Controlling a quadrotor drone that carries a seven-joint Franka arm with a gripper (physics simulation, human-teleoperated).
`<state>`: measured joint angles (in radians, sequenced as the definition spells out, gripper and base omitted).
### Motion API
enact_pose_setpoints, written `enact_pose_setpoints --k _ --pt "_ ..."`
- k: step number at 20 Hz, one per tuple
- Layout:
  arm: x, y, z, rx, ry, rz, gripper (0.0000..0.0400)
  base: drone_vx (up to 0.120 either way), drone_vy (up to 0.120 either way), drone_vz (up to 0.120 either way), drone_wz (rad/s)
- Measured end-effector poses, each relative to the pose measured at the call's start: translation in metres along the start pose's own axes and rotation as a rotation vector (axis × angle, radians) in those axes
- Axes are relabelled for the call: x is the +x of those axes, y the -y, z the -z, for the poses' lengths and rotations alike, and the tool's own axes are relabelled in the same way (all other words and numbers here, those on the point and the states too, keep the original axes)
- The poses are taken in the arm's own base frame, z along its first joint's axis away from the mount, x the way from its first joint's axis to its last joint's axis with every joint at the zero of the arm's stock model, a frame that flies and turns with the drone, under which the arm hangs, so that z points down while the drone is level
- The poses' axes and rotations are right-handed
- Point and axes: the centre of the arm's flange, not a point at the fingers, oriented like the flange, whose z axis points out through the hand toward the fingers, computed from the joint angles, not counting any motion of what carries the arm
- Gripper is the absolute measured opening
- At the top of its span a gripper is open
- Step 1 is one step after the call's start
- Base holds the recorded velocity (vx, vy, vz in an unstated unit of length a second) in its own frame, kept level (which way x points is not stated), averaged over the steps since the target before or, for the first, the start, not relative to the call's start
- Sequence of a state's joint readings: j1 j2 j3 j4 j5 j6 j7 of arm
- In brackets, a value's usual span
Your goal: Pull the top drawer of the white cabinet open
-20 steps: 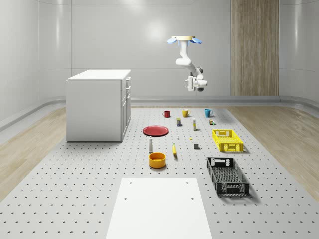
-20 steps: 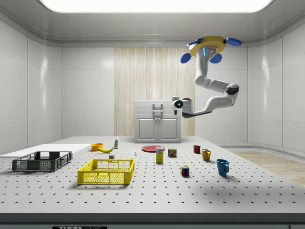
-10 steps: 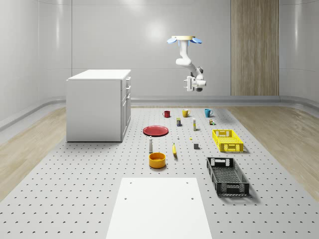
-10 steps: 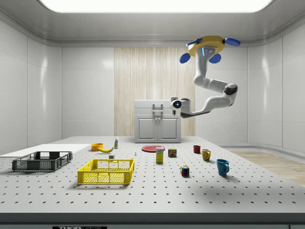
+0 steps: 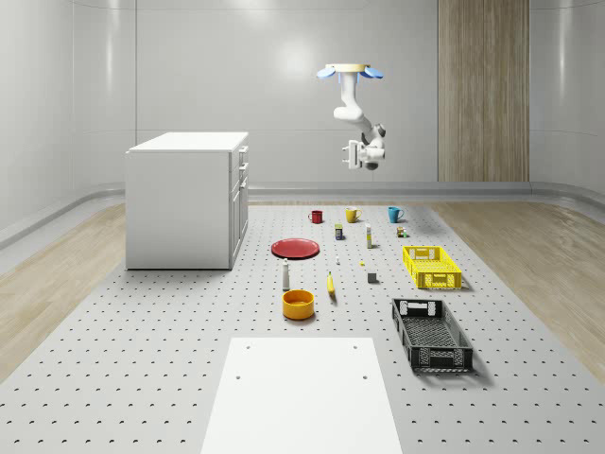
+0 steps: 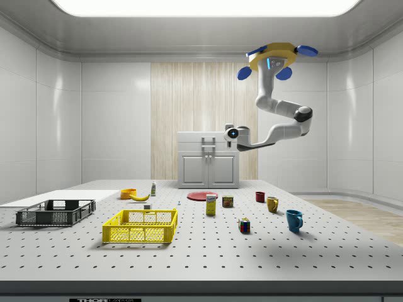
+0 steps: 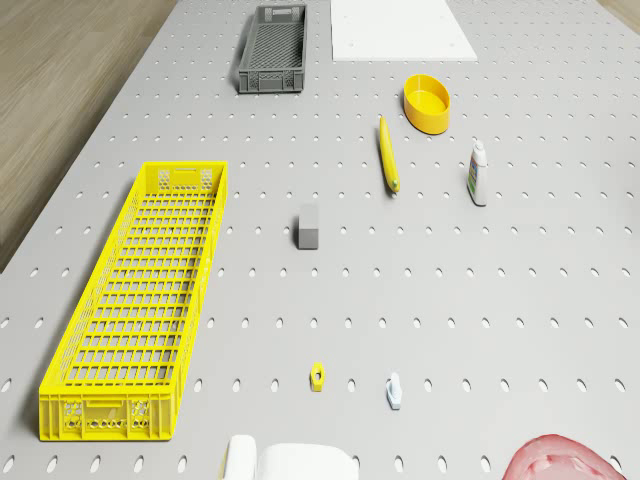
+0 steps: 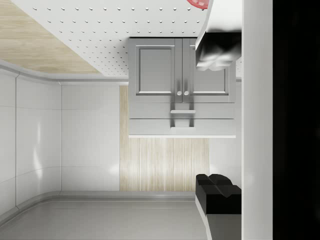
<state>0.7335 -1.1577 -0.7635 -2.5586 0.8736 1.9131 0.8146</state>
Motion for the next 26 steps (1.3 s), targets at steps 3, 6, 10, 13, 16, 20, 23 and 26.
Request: enact_pose_setpoints --k 3,6,10,13,16,20,23,26 --pt "0.0 0.0 -0.005 0.0 0.0 0.0 0.0305 0.0 0.0 0.12 0.0" --pt "0.0 0.0 -0.009 0.0 0.0 0.0 0.0305 0.0 0.0 0.053 0.0" --pt "0.0 0.0 -0.022 0.0 0.0 0.0 0.0305 0.0 0.0 0.0 0.0" --pt "0.0 0.0 -0.036 0.0 0.0 0.0 0.0305 0.0 0.0 0.0 0.0" --pt "0.0 0.0 -0.05 0.0 0.0 0.0 0.0305 0.0 0.0 0.0 0.0" --pt "0.0 0.0 -0.071 0.0 0.0 0.0 0.0305 0.0 0.0 0.0 0.0" --pt "0.0 0.0 -0.088 0.0 0.001 0.0 0.0305 0.0 0.0 0.0 0.0" --pt "-0.001 0.0 -0.104 0.0 0.001 0.0 0.0305 0.0 0.0 0.0 0.0"
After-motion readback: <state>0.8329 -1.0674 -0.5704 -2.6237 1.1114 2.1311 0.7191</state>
